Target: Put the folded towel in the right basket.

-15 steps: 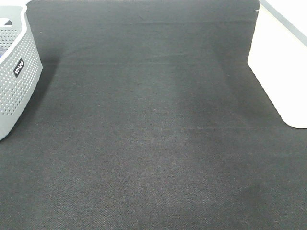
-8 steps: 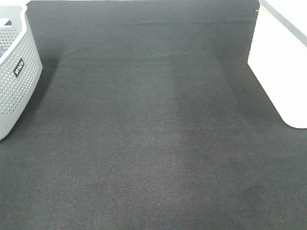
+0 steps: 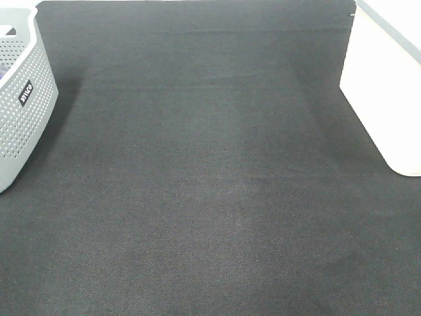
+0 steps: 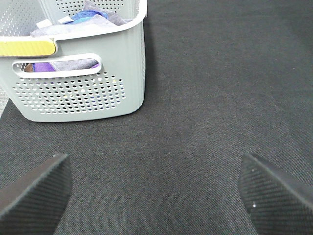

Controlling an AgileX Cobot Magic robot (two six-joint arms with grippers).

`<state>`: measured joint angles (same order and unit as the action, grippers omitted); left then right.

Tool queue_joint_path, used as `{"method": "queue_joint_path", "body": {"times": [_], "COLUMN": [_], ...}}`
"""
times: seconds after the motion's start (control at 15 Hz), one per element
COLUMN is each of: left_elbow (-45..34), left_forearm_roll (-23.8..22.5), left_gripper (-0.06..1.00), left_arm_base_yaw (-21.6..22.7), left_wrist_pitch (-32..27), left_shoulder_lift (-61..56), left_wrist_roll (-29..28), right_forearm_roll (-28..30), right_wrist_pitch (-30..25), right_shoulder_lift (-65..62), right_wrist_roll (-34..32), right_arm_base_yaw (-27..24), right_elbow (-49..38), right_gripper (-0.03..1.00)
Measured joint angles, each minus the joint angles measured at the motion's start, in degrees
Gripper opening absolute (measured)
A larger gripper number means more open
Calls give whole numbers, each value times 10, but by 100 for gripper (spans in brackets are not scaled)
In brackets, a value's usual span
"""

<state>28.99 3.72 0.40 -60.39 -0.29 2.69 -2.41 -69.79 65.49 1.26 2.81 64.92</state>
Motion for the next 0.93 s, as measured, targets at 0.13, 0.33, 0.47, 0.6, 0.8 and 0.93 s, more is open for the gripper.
{"method": "queue_joint_path", "body": {"times": [0.13,0.33,0.47,0.6,0.8,0.93], "left_elbow": [0,0,0,0,0,0], "left_forearm_roll": [0,0,0,0,0,0], "left_gripper": [88,88,88,88,88,88], "left_arm_base_yaw": [0,0,0,0,0,0], "left_wrist_pitch": [0,0,0,0,0,0], "left_shoulder_lift": [0,0,0,0,0,0], "left_wrist_roll": [0,0,0,0,0,0], "right_forearm_roll": [1,2,3,15,32,32], "right_wrist_pitch": [4,27,41,50,73,87], "right_shoulder_lift": [-67,-237,-334,-423,-532,-592], "right_wrist_roll": [-6,-8,-6,6,10,11], "right_arm_base_yaw": [0,0,0,0,0,0], "right_elbow": [-72,-212,-270,-316,-349,-356], "right_gripper": [78,78,78,78,78,78]}}
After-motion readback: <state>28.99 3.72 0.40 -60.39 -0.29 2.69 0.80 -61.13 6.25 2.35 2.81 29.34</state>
